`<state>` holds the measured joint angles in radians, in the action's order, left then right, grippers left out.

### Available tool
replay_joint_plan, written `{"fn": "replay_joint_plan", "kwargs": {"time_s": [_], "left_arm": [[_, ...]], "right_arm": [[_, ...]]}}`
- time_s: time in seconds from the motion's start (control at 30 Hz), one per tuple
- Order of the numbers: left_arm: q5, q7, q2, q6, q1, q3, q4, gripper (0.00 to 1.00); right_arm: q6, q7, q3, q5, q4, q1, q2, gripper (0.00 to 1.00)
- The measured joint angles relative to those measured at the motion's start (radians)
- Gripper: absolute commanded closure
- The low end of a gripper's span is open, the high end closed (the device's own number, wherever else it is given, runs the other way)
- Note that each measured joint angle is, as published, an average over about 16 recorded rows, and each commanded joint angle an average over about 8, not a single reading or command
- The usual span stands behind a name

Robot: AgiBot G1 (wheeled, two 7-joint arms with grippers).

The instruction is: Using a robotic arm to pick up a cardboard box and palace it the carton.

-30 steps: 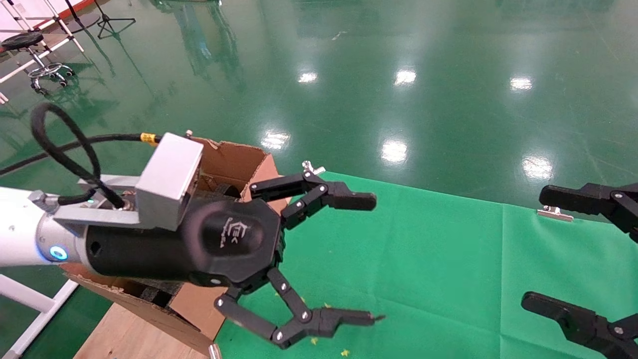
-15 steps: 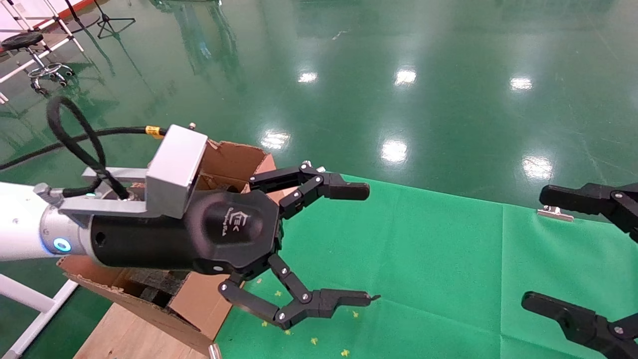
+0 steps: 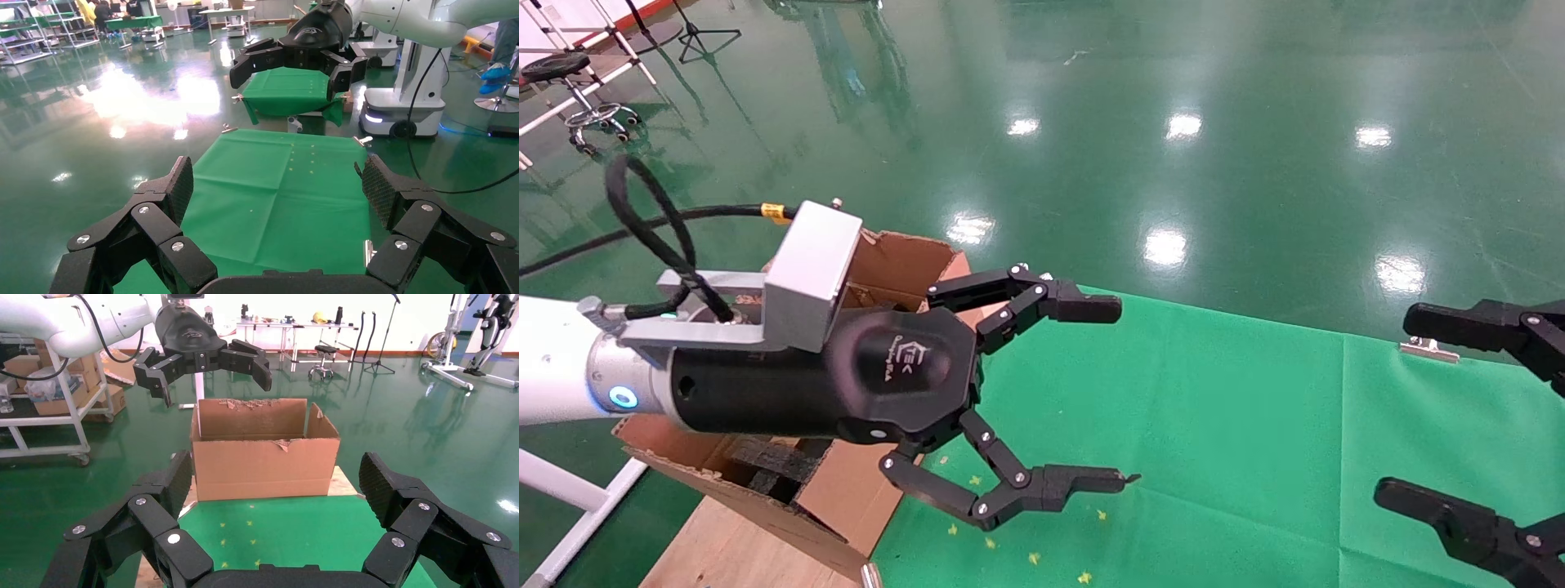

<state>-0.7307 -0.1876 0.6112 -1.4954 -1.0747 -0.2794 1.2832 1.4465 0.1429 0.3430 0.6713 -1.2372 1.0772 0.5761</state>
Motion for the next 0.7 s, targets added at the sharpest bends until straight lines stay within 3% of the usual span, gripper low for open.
{"fn": "replay_joint_plan", "kwargs": {"time_s": [0.7], "left_arm": [[-0.004, 0.0, 0.0, 0.001, -0.003, -0.001, -0.004, 0.0]], "right_arm": [[0.0, 0.0, 0.0, 0.0, 0.0, 0.0, 0.0, 0.0]]}}
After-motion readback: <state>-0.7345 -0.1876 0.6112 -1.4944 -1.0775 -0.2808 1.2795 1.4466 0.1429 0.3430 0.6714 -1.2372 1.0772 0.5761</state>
